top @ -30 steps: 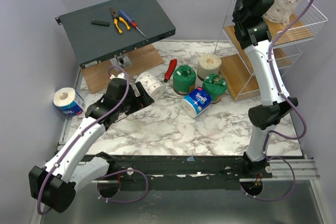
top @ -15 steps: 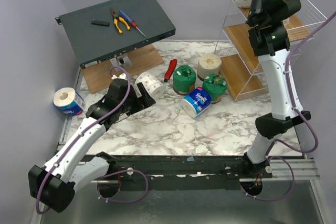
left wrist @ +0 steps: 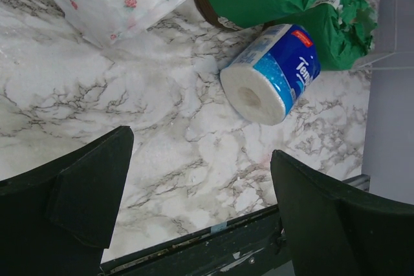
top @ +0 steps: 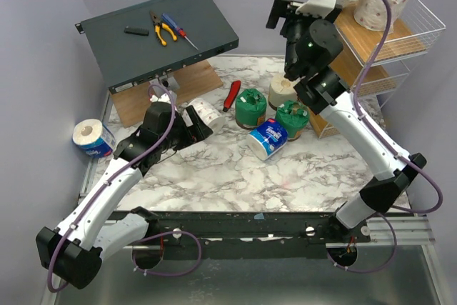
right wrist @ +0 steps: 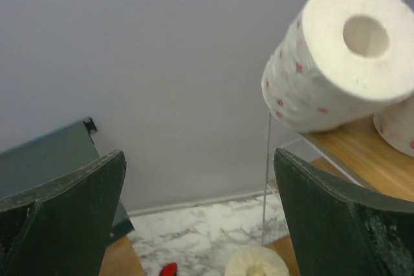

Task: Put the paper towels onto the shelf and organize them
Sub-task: Move the shelf to the center of the board.

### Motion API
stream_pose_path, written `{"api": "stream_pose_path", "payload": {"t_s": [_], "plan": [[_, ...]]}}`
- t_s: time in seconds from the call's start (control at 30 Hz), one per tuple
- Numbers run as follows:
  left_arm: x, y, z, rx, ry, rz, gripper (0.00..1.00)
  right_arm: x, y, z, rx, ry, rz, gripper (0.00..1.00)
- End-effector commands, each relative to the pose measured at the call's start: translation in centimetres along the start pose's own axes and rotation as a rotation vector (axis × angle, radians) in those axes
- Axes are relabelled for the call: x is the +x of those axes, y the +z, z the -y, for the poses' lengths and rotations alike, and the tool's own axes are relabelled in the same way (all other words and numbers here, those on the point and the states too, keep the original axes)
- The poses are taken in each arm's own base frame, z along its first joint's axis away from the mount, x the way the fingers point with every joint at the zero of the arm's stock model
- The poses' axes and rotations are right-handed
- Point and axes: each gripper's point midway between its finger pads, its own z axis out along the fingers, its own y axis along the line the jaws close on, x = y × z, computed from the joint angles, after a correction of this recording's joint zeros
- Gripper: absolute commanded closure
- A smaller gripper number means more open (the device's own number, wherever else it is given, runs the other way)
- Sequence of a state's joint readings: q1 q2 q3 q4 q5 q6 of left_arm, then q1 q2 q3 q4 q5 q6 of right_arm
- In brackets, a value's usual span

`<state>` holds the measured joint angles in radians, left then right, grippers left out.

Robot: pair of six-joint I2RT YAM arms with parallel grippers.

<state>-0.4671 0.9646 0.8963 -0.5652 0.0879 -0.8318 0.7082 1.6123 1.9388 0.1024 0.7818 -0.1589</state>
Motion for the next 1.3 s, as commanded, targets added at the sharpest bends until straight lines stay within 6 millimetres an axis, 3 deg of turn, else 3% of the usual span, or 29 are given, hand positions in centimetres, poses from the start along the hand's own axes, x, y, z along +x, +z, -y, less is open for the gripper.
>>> {"api": "stream_pose_path", "payload": {"t_s": [0.0, 0.17, 0.47, 0.73, 0.9, 1.27], "plan": [[-1.8, -1.2, 2.7, 0.094, 0.041, 0.049, 0.09, -1.9, -1.8, 4.2, 0.124, 0.085, 0.087, 0.0], [-1.4, -1.0, 2.8, 0.104, 0.04, 0.034, 0.09, -0.7, -2.1, 5.1, 0.169, 0.029, 0.074, 0.0], [-0.4, -0.9, 1.7, 0.091, 0.035, 0.024, 0.09, 3.0, 0.1, 8.5, 0.29, -0.054, 0.038, 0.02], [-0.2, -1.0, 1.4, 0.085, 0.043, 0.021, 0.09, 3.7, 1.2, 9.9, 0.321, -0.069, 0.036, 0.02], [0.1, -0.7, 1.0, 0.075, 0.042, 0.011, 0.09, 4.3, 2.4, 11.7, 0.356, -0.063, 0.024, 0.02], [0.4, -0.1, 0.5, 0.052, 0.048, -0.004, 0.09, 4.6, 4.9, 13.2, 0.375, -0.069, 0.049, 0.02]]}}
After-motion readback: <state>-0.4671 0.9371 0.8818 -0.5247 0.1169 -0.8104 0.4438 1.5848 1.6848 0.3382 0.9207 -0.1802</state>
